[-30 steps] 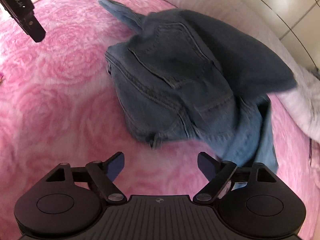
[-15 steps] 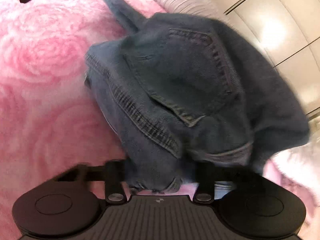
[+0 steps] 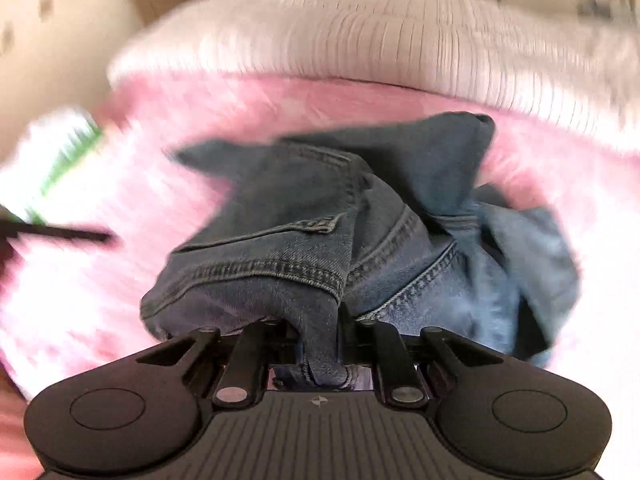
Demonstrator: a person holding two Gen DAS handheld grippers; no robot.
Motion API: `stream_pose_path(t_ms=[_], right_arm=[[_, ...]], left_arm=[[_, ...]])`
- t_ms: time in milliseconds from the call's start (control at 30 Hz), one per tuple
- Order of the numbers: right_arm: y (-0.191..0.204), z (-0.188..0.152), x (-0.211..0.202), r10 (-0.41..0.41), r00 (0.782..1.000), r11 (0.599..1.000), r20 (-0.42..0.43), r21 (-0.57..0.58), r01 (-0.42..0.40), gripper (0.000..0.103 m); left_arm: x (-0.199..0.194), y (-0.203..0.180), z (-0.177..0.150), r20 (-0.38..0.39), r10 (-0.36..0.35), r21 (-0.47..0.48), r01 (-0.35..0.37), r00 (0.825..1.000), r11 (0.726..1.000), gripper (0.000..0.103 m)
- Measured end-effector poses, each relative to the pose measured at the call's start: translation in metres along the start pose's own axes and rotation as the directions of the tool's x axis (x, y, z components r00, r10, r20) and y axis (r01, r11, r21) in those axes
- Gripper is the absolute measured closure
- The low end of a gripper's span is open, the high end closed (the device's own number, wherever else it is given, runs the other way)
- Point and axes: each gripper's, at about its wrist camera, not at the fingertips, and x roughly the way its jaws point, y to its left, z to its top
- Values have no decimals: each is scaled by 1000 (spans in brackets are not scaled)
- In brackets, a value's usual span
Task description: Fold clothes
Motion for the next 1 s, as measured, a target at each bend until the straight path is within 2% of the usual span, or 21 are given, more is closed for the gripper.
stream_pose_path(t_ms=[67, 133, 200, 300, 400, 500, 567, 667, 733, 767, 800, 833, 900, 933, 967, 1000], right_arm=[[7, 14, -30, 108, 994, 991, 33, 74, -110, 91], [14, 29, -60, 203, 975, 969, 88, 125, -213, 91], [20, 47, -90, 284, 945, 939, 162, 151, -308, 91], [26, 76, -137, 389, 877, 884, 282, 154, -442, 91], [23, 101, -190, 491, 771, 811, 405, 111, -575, 91], [11, 122, -252, 570, 633, 732, 523, 28, -681, 91], [2, 136, -294, 605, 541, 687, 584, -40, -725, 91], [-19, 148, -350, 640, 420, 648, 643, -157, -746, 91], [-44, 143, -379, 657, 361, 627, 662, -214, -749, 91], [-60, 136, -388, 653, 348, 624, 673, -218, -750, 90], [-80, 126, -394, 647, 348, 624, 679, -208, -753, 90], [-102, 112, -398, 633, 368, 632, 681, -181, -753, 89], [-159, 71, -389, 501, 523, 714, 689, 12, -700, 87], [-188, 51, -384, 428, 597, 744, 678, 111, -659, 78], [-216, 31, -380, 353, 666, 765, 657, 208, -610, 58], [-242, 12, -373, 223, 761, 781, 609, 355, -513, 47]], left_arm=[[-18, 6, 0, 27, 2, -14, -2, 1000, 1000, 76], [-37, 13, 1, 57, 8, -26, -7, 998, 1000, 76], [-61, 22, 3, 97, 17, -37, -13, 995, 999, 76], [-96, 31, 5, 159, 43, -60, -34, 986, 998, 76], [-128, 35, 7, 218, 60, -93, -41, 974, 995, 76], [-155, 33, 8, 267, 64, -125, -31, 961, 992, 76], [-171, 26, 10, 296, 65, -143, -23, 953, 990, 77], [-189, 9, 12, 339, 78, -147, -29, 938, 989, 77], [-201, -8, 8, 363, 78, -139, -29, 928, 990, 77], [-206, -17, 6, 373, 75, -134, -26, 925, 991, 77], [-209, -26, 2, 379, 68, -128, -21, 923, 992, 77], [-212, -37, -4, 381, 59, -119, -14, 923, 993, 77], [-213, -57, -17, 369, 47, -103, -10, 928, 995, 77], [-211, -69, -26, 351, 40, -95, -7, 936, 995, 77], [-207, -79, -33, 329, 30, -86, -2, 944, 996, 77], [-203, -90, -40, 305, 21, -77, 3, 952, 997, 77]])
